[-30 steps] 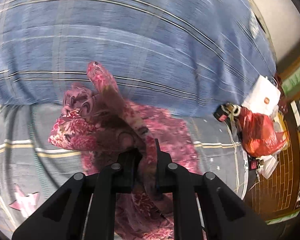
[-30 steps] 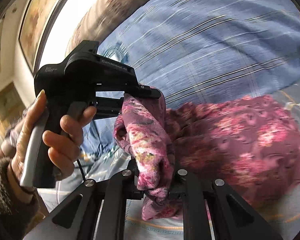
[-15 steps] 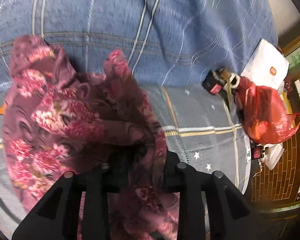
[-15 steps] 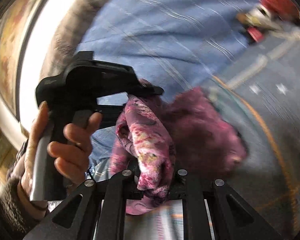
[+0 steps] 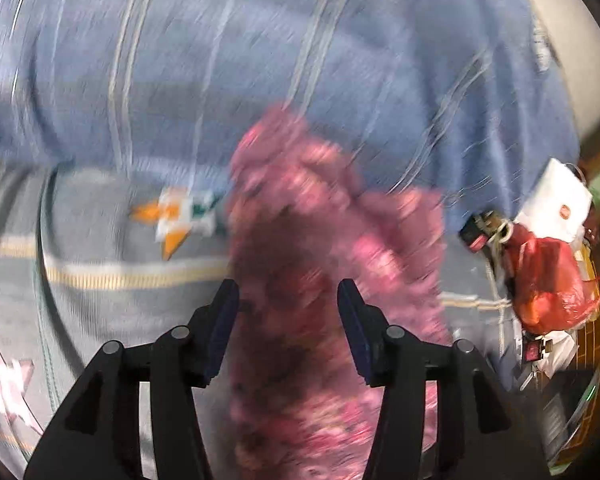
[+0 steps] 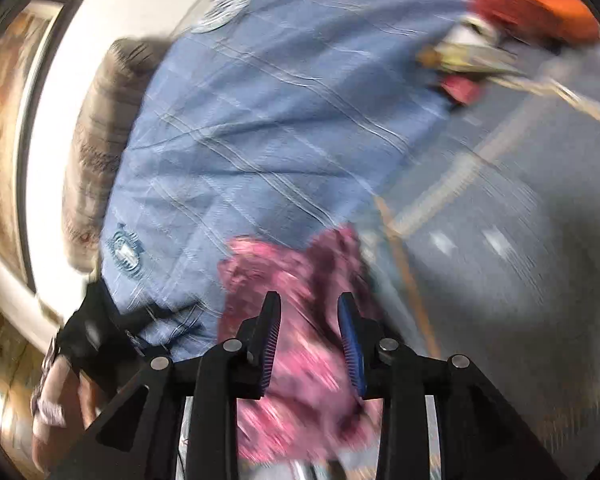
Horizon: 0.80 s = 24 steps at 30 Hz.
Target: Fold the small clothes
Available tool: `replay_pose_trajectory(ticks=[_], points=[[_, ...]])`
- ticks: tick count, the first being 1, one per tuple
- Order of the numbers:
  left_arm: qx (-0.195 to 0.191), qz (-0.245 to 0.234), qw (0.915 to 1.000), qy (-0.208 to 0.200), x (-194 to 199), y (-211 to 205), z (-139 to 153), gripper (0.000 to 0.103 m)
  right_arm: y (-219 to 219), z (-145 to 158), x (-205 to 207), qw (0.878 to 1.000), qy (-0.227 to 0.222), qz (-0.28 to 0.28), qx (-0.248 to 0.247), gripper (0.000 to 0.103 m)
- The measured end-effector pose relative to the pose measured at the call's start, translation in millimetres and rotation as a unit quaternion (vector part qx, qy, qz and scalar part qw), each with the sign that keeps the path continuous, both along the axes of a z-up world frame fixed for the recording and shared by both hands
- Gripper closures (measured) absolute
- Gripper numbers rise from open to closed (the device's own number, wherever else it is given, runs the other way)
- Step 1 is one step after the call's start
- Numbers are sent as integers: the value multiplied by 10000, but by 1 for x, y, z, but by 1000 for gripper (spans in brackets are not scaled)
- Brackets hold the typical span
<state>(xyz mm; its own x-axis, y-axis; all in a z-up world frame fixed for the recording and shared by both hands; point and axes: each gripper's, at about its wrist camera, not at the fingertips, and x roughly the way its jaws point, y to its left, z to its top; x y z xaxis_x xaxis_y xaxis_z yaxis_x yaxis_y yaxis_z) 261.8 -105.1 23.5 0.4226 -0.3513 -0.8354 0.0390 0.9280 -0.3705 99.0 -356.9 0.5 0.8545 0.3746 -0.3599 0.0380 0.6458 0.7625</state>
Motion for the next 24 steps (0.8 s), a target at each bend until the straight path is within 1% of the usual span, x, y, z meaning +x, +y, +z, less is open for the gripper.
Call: replay_pose_trajectory(ticks=[1,2,4,6,7,8,9,10,11,13,14,15,16,17,18,19,20,21,22,23,24], points=[[-17,-2,10000,97,-1,1,-6,53,5,7,22,9995,-3,289,-97,57],[-35,-23,9998,190,-3,1,-14,53,10,9,42,9981,111,585,-167,50],[16,-46,9998,202,-12,-4,-22,53,22,4,84,9951,511,759,-375,50],[76,-116,9998,124,-19,-6,-21,53,33,-9,117,9897,985,835,-619,50],[146,-131,9998,99,-22,-7,-19,53,40,-16,130,9853,1208,904,-797,53],[179,-143,9997,71,-23,-8,-17,53,48,-22,143,9784,1440,1092,-1007,82],[223,-170,9996,16,-25,-7,-15,53,54,-21,147,9750,1472,1167,-1185,96],[301,-179,9994,-16,-27,-7,-14,53,56,-14,150,9746,1356,1203,-1313,95],[348,-193,9992,-63,-27,-7,-13,53,53,-4,148,9793,1071,1211,-1217,96],[426,-177,9988,-137,-26,-10,-15,49,42,14,143,9869,636,1072,-1025,98],[474,-158,9986,-150,-26,-11,-16,49,36,19,143,9889,548,945,-1012,102],[494,-165,9985,-143,-27,-12,-17,49,30,20,144,9896,570,796,-1057,102],[522,-171,9984,-133,-26,-14,-19,49,23,13,149,9881,798,715,-1100,103],[538,-170,9983,-138,-27,-14,-20,49,17,2,155,9840,1160,671,-1178,103],[521,-176,9984,-154,-27,-14,-19,49,13,-4,159,9805,1394,643,-1225,103],[515,-180,9984,-157,-27,-13,-19,49,10,-9,161,9795,1489,711,-1159,101],[502,-178,9985,-143,-27,-13,-20,49,7,-11,158,9813,1438,824,-977,95],[493,-170,9986,-134,-26,-12,-20,48,4,-12,152,9838,1363,896,-746,95],[490,-154,9986,-118,-26,-13,-20,48,3,-13,143,9861,1247,993,-460,91],[484,-129,9987,-93,-26,-12,-20,48,4,-14,137,9861,1188,1123,-307,77],[485,-127,9987,-86,-27,-12,-20,48,7,-15,131,9845,1181,1276,-240,68]])
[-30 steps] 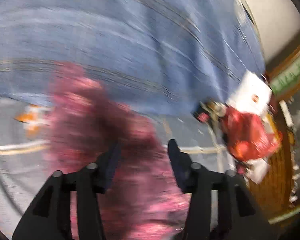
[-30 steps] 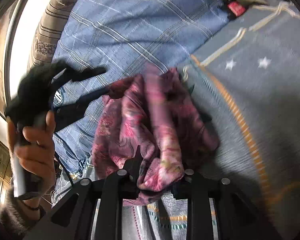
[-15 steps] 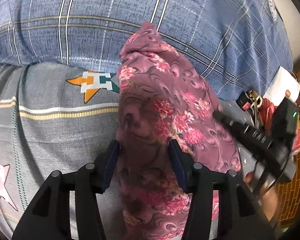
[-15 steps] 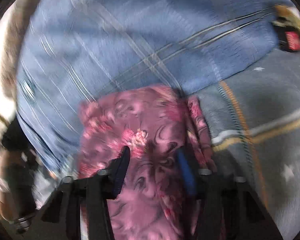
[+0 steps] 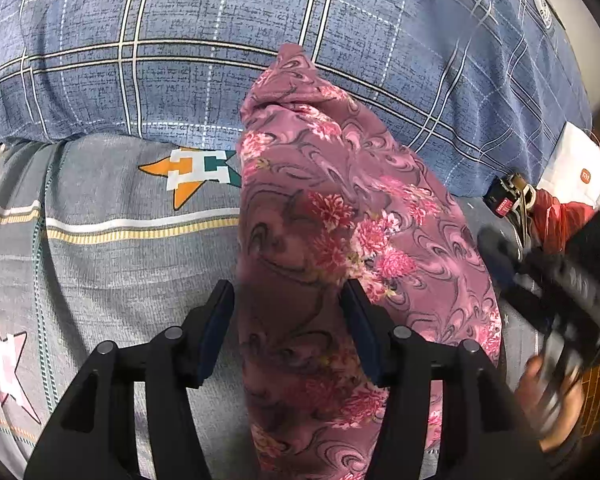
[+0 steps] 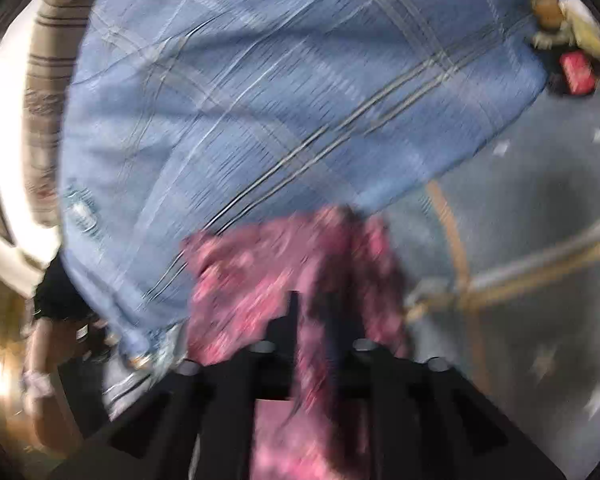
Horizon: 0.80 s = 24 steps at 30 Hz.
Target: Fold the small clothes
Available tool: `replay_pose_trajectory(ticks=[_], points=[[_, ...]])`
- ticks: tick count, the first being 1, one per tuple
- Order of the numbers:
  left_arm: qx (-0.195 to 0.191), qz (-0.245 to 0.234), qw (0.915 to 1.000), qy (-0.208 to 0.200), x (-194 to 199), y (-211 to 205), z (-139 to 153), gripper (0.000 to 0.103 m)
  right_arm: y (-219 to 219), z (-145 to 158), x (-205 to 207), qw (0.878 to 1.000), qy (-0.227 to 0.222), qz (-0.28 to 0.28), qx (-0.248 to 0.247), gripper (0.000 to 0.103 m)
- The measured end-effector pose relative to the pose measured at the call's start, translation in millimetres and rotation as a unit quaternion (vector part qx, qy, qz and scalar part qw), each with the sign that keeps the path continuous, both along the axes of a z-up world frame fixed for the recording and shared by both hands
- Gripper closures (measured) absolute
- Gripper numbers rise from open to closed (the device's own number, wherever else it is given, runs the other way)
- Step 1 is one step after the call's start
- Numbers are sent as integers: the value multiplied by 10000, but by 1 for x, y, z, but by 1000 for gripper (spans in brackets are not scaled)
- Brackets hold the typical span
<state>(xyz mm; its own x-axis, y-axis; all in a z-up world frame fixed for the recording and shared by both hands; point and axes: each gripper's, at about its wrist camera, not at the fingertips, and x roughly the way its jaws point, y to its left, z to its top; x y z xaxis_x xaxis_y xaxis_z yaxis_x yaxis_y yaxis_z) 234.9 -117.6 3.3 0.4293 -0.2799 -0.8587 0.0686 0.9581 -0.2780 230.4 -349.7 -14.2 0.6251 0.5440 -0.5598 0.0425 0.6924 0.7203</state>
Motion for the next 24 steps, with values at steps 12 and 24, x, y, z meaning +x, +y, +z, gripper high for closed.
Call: replay_pose_trajectory(ticks=[12,24], points=[[42,213,9992,321,-25,19,-10,38,30,41,-26,9880,-814,182,-1303,92],[-233,-86,9972,712,-58,19,-16,37,-12,-12,-71,9980,281,353,-447,65]])
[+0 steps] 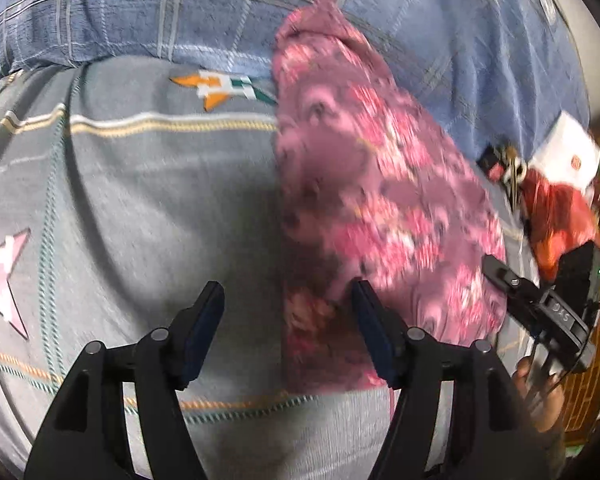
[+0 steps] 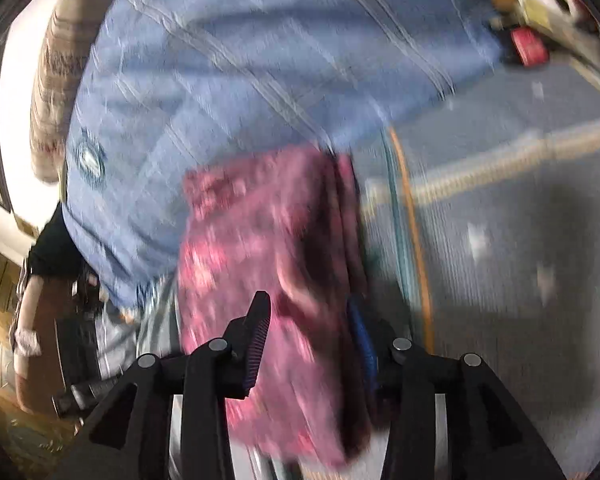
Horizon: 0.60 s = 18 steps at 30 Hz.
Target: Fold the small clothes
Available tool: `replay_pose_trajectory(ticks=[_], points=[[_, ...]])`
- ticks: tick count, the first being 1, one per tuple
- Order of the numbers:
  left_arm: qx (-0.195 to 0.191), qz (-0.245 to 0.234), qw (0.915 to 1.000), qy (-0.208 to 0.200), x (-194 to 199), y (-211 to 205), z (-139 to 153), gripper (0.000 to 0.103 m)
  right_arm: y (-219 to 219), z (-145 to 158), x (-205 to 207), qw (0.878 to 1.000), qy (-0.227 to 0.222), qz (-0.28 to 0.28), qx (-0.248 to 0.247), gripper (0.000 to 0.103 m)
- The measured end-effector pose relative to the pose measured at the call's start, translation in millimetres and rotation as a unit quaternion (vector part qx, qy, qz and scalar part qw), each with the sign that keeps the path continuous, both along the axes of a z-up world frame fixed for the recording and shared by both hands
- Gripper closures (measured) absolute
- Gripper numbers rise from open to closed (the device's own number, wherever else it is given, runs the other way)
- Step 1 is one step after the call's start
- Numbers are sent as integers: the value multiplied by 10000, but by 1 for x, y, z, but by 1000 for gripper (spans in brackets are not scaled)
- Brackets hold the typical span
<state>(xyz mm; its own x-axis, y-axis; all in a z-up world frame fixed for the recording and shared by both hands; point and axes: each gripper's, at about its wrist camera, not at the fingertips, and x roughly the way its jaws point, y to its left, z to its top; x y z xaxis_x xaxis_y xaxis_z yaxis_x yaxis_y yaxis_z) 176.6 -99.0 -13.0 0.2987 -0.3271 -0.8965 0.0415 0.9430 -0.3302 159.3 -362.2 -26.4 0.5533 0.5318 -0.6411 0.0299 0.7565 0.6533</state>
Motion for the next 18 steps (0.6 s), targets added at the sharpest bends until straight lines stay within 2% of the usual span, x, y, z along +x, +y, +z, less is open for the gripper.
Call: replay_pose_trajectory(ticks=[1,2,3,5,7,9,12,14,16,18], points=[[55,-72,10000,15,-3,-5,-1,37,8,-2,-1,9998,96,130,-122,93],[119,-131,9998,16,-6,-9,-2,37,12,4,-6,9990,19,307,-323,96],[182,-168,9997,3,-10,-12,-4,37,12,20,-16,9975,-248,318,-582,97],[216,-189,9996,44,-12,-15,-7,37,8,47,-26,9938,-825,210,-718,100],[196,-133,9997,66,-14,-15,-11,37,2,65,-29,9896,-1137,41,-876,100],[299,-236,9993,39,-16,-18,-9,37,3,55,-19,9884,-914,32,-1212,100],[157,-374,9992,60,-22,-13,-2,37,6,3,0,9831,197,224,-1807,95],[23,-276,9996,-80,-17,-3,9,37,0,9,-4,9871,64,13,-1598,88],[-131,-138,9997,-180,-3,3,22,37,-7,33,-9,9893,-351,-313,-1384,87],[-238,-38,9992,-306,14,2,34,37,-5,56,-6,9887,-796,-394,-1207,87]])
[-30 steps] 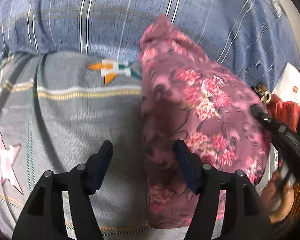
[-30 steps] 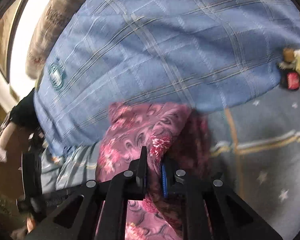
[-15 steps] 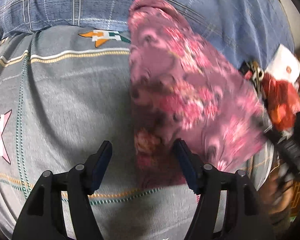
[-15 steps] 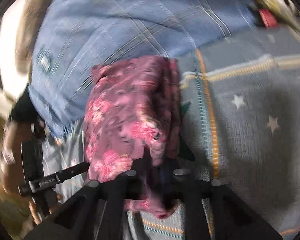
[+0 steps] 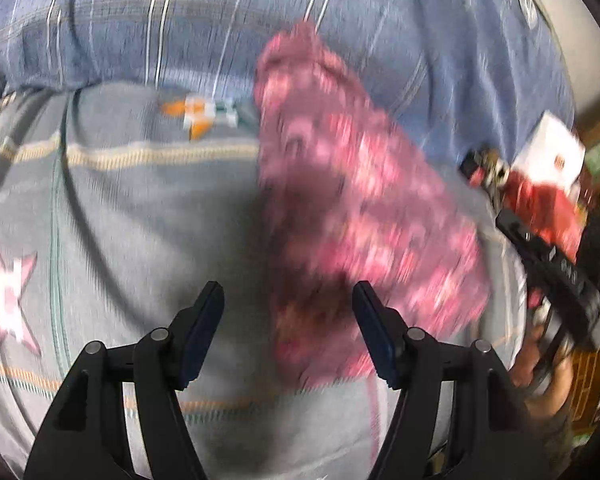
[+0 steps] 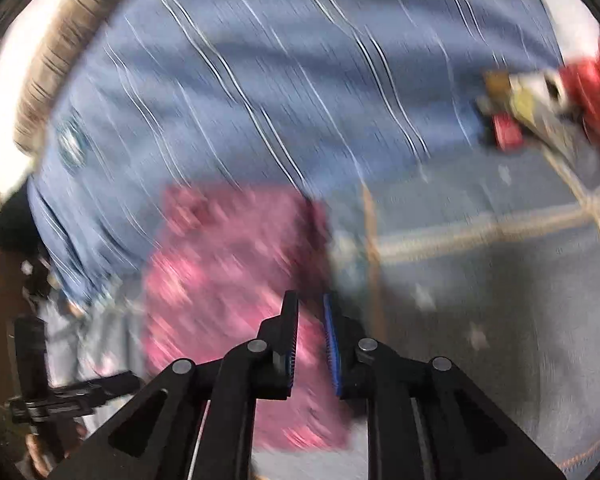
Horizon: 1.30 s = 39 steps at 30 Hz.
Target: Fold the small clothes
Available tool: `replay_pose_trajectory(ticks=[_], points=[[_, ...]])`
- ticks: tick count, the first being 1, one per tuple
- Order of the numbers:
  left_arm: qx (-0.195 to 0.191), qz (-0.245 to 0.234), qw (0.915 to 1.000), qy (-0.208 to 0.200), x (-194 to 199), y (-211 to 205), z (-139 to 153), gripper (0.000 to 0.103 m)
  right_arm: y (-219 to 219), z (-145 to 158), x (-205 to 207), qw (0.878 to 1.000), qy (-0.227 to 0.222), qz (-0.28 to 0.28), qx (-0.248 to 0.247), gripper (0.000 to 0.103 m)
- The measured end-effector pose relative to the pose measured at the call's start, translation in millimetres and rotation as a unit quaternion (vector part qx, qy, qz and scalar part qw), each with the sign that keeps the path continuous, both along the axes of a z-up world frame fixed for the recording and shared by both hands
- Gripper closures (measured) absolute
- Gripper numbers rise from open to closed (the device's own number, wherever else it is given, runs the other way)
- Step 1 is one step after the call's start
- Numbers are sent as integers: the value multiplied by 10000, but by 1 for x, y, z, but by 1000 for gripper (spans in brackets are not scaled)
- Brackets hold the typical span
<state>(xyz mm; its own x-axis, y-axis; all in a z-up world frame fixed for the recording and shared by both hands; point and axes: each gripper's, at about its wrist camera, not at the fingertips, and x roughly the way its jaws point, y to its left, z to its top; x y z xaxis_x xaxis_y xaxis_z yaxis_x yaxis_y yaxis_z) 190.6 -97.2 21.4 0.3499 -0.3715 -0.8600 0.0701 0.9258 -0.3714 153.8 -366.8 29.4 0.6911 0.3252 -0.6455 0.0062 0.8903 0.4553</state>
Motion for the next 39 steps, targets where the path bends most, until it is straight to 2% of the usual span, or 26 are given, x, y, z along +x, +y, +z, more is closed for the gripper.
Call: replay_pose_trajectory(ticks=[3,5,6,8,9,11,12,14,15,17,18,19,20,22,23,26,28,30,31,32,33,35,36,37,38,39], points=[[178,119,9996,-169,26,-12,1,37,20,17,13,9984,-445,302,-164,85],[412,245,9988,-73,45,-16,-15,37,33,6,24,9978,-438,411,-297,81],[568,274,9980,78,53,-17,-28,34,40,-9,32,9977,-307,484,-362,82],[364,276,9983,360,59,-11,-45,33,57,-51,52,9938,464,675,-751,83],[90,349,9983,449,60,-3,-45,34,56,-56,49,9948,220,611,-784,83],[-225,439,9977,470,63,8,-38,35,58,-43,52,9938,383,661,-808,81],[-286,519,9976,359,65,10,-30,35,57,-36,54,9941,391,690,-745,81],[-207,583,9980,128,72,8,-20,35,54,-17,53,9962,-119,684,-529,77],[44,650,9979,71,80,3,-20,35,54,-12,55,9961,-258,642,-555,74],[391,587,9971,271,96,-5,-33,33,59,-18,67,9960,-136,647,-607,44],[513,499,9964,452,103,-8,-45,30,66,-35,78,9943,282,795,-645,42],[531,470,9960,543,105,-7,-52,28,75,-53,84,9885,710,939,-945,42],[431,471,9962,588,106,-3,-55,28,82,-48,80,9856,406,973,-1326,42],[-3,519,9965,650,105,14,-52,28,88,-38,78,9783,525,1159,-1634,43],[-140,553,9961,671,104,24,-51,28,82,-33,77,9802,516,1154,-1522,42],[-579,645,9940,673,99,51,-49,29,37,-25,77,9949,469,720,-528,39],[-826,612,9920,727,95,58,-54,30,7,-35,79,9959,733,479,213,39],[-1024,312,9906,856,94,51,-59,30,-3,-51,81,9938,960,400,391,39],[-1048,168,9902,905,92,44,-61,30,-1,-59,81,9926,1077,456,319,38],[-1016,55,9910,866,89,38,-62,28,1,-59,80,9938,930,540,268,37],[-871,-57,9938,693,86,31,-58,21,5,-57,78,9937,780,741,315,37],[-866,-326,9937,626,85,17,-56,21,16,-63,80,9834,833,1320,926,29],[-774,-286,9948,590,82,12,-54,21,20,-64,81,9811,816,1425,1023,27],[-674,-237,9962,496,82,8,-52,23,25,-64,82,9799,754,1556,998,25],[-580,-232,9972,399,80,6,-50,28,27,-64,82,9811,705,1576,877,29],[-451,-203,9983,309,78,5,-47,40,28,-64,83,9833,675,1510,762,33]])
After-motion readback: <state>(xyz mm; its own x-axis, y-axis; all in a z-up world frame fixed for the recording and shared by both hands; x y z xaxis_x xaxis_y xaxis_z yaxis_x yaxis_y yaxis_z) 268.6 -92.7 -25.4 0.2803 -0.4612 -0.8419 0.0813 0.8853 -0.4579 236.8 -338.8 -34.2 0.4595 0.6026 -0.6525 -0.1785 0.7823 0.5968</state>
